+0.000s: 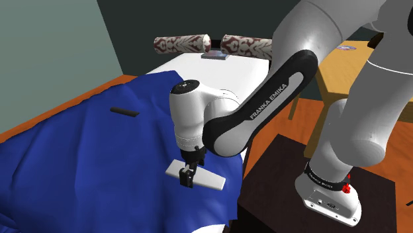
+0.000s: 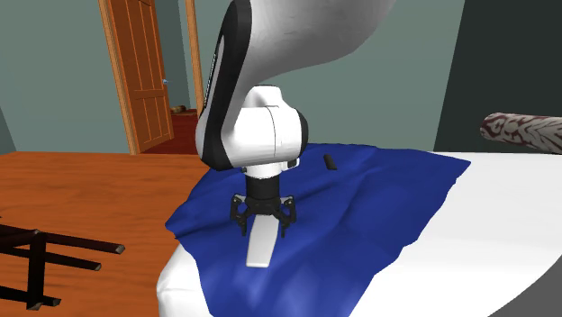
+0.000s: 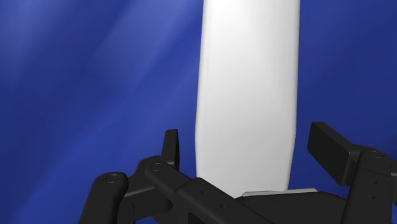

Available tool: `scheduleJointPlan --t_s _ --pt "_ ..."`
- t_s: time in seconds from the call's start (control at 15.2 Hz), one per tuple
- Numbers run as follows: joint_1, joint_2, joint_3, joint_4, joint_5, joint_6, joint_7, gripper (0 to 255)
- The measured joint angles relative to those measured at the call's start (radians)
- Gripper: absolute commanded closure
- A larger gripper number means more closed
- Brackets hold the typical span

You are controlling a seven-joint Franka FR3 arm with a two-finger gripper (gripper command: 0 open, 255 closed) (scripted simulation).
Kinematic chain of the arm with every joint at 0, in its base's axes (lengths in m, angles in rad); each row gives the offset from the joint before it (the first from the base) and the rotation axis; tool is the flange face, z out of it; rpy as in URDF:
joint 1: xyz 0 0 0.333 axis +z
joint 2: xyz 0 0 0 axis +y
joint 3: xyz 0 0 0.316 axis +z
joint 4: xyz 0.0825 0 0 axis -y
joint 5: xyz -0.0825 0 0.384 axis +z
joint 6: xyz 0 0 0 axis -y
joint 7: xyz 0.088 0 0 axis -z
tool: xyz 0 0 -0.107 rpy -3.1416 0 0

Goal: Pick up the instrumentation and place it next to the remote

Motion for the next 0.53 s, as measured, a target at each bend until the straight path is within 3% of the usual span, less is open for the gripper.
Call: scheduleJointPlan --t_s 0.2,0.26,0.53 --pt "0.0 0.001 0.0 0.0 -0.001 0.001 0.001 0" --pt "0.0 0.001 0.0 0.0 -0.001 0.001 0.001 255" --pt "0.0 0.001 0.0 0.0 0.0 0.001 0.001 255"
